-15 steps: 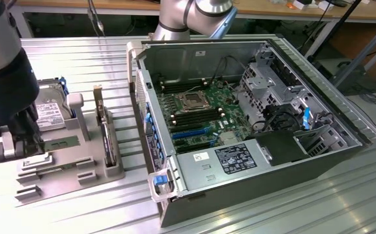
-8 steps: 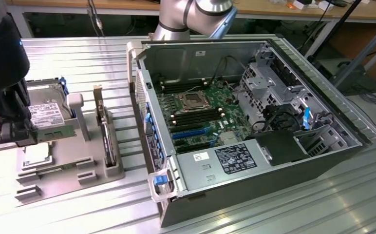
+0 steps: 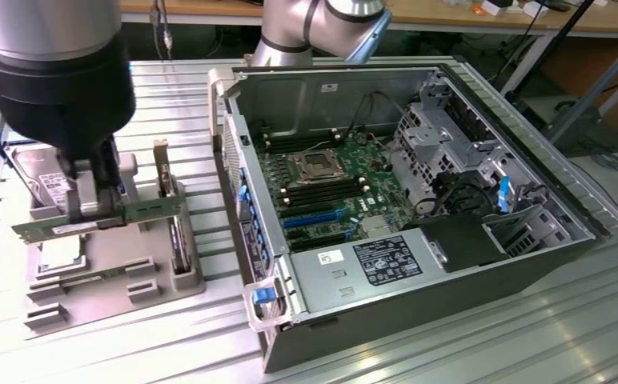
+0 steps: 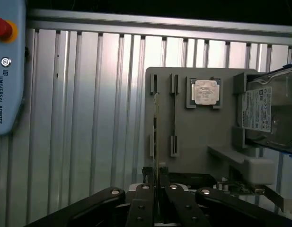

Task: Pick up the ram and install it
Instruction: 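Pick up the ram and move it above insertion slot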

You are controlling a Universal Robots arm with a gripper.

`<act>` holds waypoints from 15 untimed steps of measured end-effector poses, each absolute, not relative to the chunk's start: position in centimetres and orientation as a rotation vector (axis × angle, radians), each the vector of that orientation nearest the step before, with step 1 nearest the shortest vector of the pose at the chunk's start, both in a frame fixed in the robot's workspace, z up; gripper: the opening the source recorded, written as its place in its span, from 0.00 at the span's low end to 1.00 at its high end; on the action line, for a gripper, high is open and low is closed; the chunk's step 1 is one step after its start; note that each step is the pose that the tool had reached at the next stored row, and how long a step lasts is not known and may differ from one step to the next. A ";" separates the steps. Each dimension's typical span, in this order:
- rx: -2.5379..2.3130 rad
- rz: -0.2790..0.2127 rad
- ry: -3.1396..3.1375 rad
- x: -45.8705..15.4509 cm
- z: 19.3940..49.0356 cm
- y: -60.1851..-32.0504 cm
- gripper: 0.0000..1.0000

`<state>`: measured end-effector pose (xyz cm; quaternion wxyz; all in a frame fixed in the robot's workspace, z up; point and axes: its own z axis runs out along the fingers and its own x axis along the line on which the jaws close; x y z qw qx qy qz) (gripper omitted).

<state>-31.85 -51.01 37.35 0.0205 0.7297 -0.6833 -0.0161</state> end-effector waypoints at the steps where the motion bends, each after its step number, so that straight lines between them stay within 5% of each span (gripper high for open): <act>1: 2.263 -0.050 -2.119 -31.3 37.3 -51.0 0.14; 15: 2.264 -0.050 -2.118 -21.1 37.3 -50.8 0.14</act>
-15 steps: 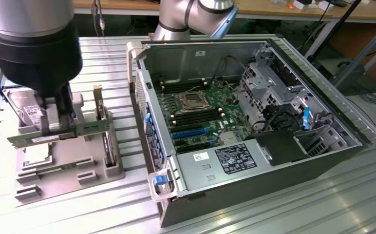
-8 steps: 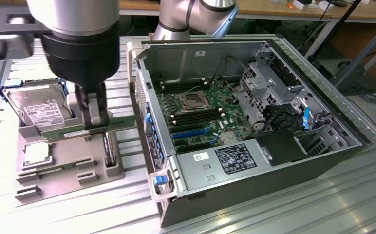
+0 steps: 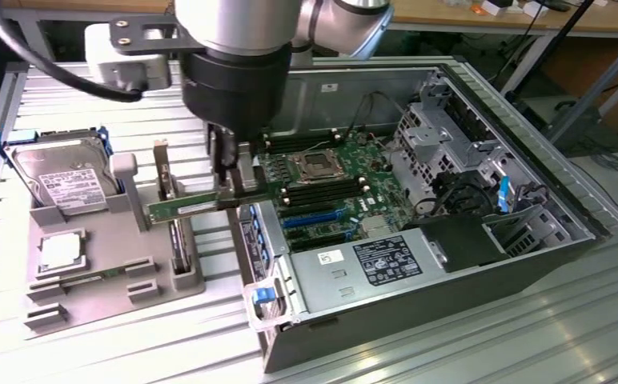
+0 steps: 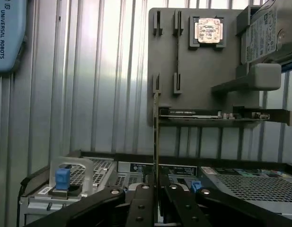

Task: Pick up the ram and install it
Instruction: 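Pick up the ram and move it above insertion slot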

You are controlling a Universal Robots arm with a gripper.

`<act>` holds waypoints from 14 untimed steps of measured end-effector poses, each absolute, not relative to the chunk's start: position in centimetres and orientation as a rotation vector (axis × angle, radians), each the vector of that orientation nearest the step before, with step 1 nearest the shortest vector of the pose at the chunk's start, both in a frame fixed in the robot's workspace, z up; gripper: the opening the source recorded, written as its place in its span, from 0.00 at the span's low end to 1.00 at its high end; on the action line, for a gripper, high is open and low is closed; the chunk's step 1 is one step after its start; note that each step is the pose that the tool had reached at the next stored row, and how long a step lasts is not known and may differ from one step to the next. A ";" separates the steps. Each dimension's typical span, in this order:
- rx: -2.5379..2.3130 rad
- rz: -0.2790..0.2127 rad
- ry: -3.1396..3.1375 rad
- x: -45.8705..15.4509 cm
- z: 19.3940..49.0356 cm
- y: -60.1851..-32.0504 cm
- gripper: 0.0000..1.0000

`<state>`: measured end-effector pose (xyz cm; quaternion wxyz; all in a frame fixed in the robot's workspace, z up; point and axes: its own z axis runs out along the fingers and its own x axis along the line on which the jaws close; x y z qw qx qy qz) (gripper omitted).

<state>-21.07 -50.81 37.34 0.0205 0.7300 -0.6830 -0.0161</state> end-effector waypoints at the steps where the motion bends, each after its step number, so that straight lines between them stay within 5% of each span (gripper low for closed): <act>1: 2.264 -0.050 -2.118 -20.0 37.3 -50.8 0.14; 14: 2.264 -0.050 -2.118 -8.9 37.1 -47.2 0.14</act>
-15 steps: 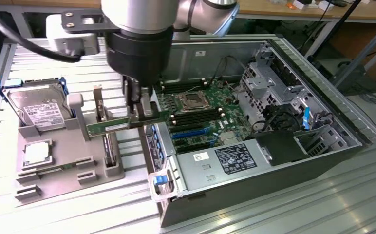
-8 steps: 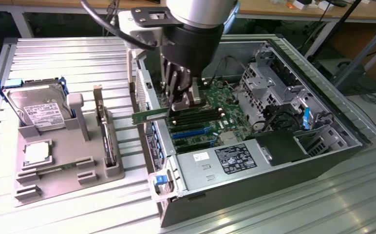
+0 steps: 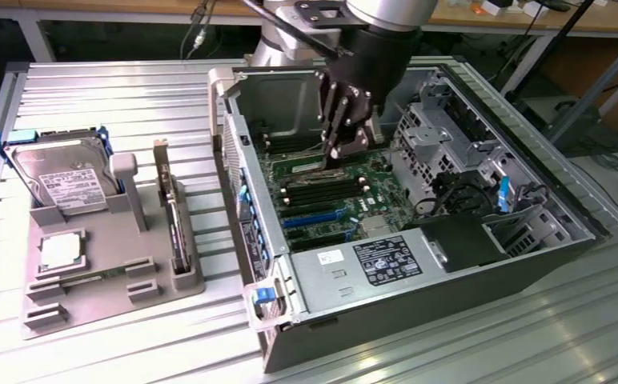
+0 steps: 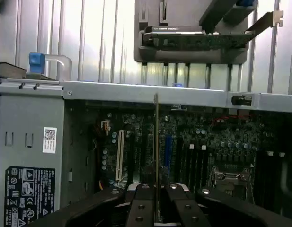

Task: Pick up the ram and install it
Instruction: 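Pick up the ram and move it above insertion slot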

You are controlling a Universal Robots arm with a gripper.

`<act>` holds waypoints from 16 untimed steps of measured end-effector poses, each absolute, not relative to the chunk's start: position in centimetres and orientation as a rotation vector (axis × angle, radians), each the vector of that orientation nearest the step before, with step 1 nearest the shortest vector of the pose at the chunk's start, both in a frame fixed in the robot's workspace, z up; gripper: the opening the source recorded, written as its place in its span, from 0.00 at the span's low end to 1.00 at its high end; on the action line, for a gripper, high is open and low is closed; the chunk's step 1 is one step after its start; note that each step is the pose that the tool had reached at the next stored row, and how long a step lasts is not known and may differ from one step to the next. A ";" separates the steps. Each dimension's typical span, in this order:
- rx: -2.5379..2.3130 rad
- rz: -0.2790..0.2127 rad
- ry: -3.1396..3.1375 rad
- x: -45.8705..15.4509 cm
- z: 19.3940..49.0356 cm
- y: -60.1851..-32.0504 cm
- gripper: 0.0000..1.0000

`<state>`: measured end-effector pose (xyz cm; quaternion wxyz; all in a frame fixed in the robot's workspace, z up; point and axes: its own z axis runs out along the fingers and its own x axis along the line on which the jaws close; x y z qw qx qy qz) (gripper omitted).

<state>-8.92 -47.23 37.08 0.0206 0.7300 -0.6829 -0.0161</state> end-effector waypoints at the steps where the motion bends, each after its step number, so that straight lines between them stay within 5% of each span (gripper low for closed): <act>1: 2.264 -0.050 -2.118 -8.2 37.1 -46.9 0.14; 16: 2.264 -0.050 -2.118 -1.2 36.7 -40.9 0.14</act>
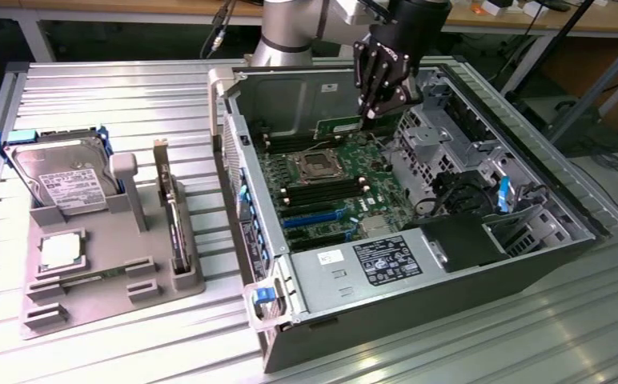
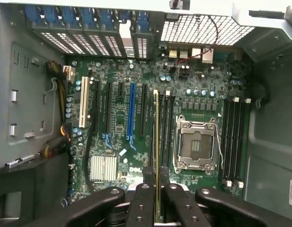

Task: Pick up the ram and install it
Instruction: 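Pick up the ram and move it above insertion slot, then insert the ram into the slot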

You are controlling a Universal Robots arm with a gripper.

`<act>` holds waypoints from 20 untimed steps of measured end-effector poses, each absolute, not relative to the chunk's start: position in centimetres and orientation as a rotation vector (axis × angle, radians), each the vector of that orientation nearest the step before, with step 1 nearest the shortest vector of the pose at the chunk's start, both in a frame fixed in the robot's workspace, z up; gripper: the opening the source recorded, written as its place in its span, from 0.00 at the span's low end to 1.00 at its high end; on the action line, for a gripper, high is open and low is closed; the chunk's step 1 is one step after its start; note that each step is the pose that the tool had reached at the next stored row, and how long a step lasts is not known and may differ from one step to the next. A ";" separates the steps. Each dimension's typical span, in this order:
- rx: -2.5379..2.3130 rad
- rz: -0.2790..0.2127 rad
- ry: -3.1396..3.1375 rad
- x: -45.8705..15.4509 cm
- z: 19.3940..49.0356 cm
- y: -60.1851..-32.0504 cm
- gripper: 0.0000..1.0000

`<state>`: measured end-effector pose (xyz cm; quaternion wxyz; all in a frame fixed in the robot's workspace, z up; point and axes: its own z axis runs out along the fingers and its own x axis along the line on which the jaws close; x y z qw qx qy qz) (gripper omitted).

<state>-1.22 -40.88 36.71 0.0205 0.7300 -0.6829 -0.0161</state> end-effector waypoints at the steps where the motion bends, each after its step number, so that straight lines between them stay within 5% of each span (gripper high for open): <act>1: 2.258 -0.050 -2.124 -1.2 36.7 -40.9 0.14; 20: 2.177 -0.055 -2.207 -1.2 36.5 -40.9 0.14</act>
